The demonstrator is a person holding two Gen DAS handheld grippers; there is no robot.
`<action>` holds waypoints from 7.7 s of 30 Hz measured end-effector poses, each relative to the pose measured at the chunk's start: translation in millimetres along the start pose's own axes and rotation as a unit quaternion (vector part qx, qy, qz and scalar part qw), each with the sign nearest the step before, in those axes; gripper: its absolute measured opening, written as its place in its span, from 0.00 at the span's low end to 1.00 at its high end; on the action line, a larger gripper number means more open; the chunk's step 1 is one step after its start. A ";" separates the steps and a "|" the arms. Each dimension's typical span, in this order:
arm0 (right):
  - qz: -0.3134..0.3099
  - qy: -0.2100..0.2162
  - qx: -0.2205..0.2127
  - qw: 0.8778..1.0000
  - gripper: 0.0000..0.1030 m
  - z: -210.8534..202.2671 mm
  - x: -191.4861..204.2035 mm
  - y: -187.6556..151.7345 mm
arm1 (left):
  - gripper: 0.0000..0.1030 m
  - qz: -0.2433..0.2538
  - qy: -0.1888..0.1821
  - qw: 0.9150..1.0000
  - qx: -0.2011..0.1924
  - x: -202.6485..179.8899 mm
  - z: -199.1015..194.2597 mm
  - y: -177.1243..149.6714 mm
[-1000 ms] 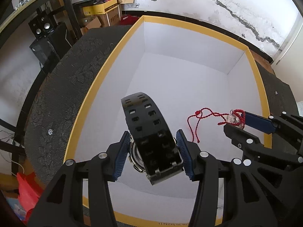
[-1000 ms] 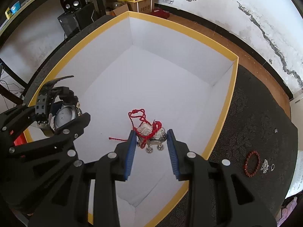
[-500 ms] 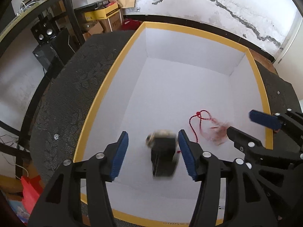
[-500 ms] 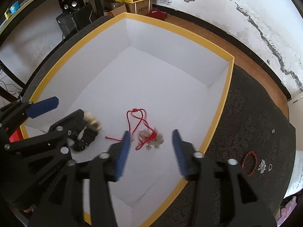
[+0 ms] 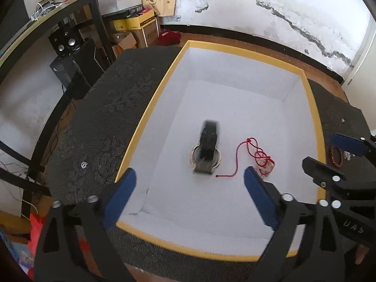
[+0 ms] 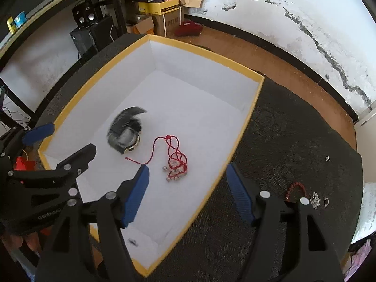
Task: Organize jewelry
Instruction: 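Open the left tool to drop the watch while the right tool releases the pendant into the box, then move both tools back over the bracelet, chain and ring on the rug, then grasp the red bead bracelet with the left tool while the right tool grasps the silver chain, then carry the bracelet in the left tool and chain in the right tool over the box, then open the left tool to drop the bracelet while the right tool releases the chain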
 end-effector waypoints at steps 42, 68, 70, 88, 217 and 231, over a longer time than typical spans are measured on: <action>0.173 -0.100 -0.065 0.978 0.91 -125.2 -297.4 -228.1 | 0.94 0.156 -0.120 0.980 -0.020 -324.2 -58.9 -78.3; 0.183 -0.072 -0.005 0.981 0.91 31.7 -334.7 -203.4 | 0.94 0.126 -0.107 0.986 0.022 -347.0 126.6 -33.4; 0.181 -0.067 -0.002 0.981 0.91 37.5 -333.5 -203.9 | 0.94 0.121 -0.100 0.987 0.022 -341.1 134.8 -30.4; 0.173 -0.072 -0.013 0.982 0.91 59.5 -332.4 -186.2 | 0.09 0.175 -0.080 0.981 -0.015 -332.6 140.7 -29.0; -0.053 0.029 -0.014 0.998 0.09 -42.2 38.7 7.7 | 0.07 -0.001 -0.039 0.999 -0.004 11.2 -20.8 -0.1; -0.055 0.027 0.017 0.998 0.09 10.1 38.5 7.6 | 0.07 -0.007 -0.013 0.999 0.038 24.3 46.5 -10.8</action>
Point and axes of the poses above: each gripper's, at about its wrist camera, not at the fingertips, and z roughly the way its jaws point, x to its left, y to its top, the point moved 9 cm from there along z, roughly the way its jaws point, and after that the axes turned 7 degrees about -y, right-handed, at the moved point
